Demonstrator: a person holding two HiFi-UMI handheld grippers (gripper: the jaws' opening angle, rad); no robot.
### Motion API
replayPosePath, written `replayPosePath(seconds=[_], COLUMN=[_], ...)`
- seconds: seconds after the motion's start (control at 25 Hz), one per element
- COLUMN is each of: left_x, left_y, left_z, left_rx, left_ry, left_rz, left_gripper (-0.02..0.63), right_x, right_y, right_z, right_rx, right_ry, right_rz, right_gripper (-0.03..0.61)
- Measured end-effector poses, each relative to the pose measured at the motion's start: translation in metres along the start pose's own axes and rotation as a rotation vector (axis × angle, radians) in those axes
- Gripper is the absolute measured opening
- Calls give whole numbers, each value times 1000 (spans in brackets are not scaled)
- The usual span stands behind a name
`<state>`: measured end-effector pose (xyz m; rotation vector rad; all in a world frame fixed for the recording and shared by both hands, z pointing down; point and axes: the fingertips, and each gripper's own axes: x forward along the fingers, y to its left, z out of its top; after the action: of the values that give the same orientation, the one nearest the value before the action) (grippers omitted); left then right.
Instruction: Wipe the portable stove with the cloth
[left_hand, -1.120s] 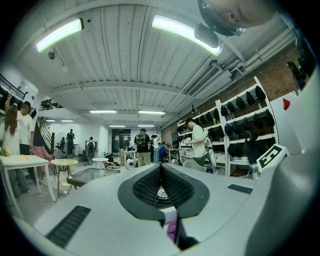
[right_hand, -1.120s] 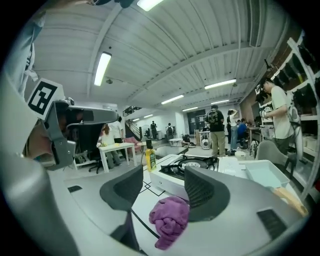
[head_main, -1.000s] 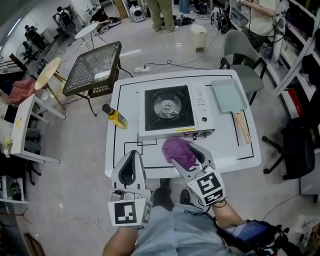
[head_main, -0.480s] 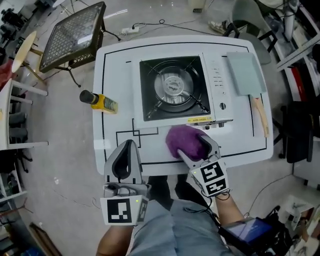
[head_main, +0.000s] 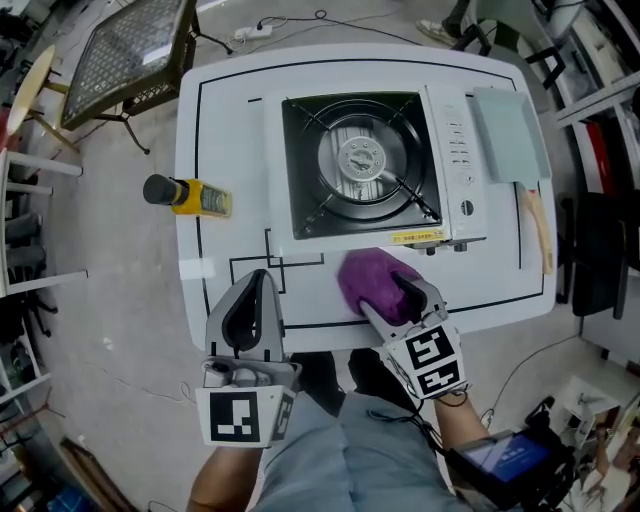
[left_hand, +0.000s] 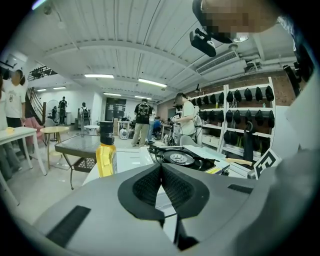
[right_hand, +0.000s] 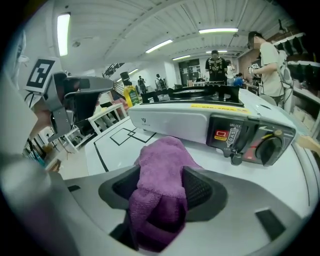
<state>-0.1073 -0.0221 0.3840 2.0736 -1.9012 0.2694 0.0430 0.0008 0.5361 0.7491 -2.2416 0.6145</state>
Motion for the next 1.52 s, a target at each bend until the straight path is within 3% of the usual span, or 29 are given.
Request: replayPosePath(seconds=[0.08,0.2,0.32,0.56,1.0,1.24,1.52], left_x=[-2,-7,-20,-56,-96,-93,-66], left_y=[-2,-7,-13,-19,10,26,42], left_z=[-1,3,12,62,120,127,106], left_rx=[2,9,14,25,36,29,10], left_ry=[6,-2,-24,-131,-273,-285,-224], left_rz=[-3,-4,4,46,131,145,142], left_gripper=[18,18,18,18,18,18,18], right_x=[0,0,-8,-49,-77,-69,-38], right_y=[5,14,24,70,119,130,122], right_z=[-2,-1,5,65,149,167,163], right_rx=[6,-3,-41,-70,-192,-215,-181], right_ry=[6,1,-30,-171,-301,-310,-261], right_rz=[24,48,56,175,266,292,312], right_gripper=[257,155,137,133,132,132,132])
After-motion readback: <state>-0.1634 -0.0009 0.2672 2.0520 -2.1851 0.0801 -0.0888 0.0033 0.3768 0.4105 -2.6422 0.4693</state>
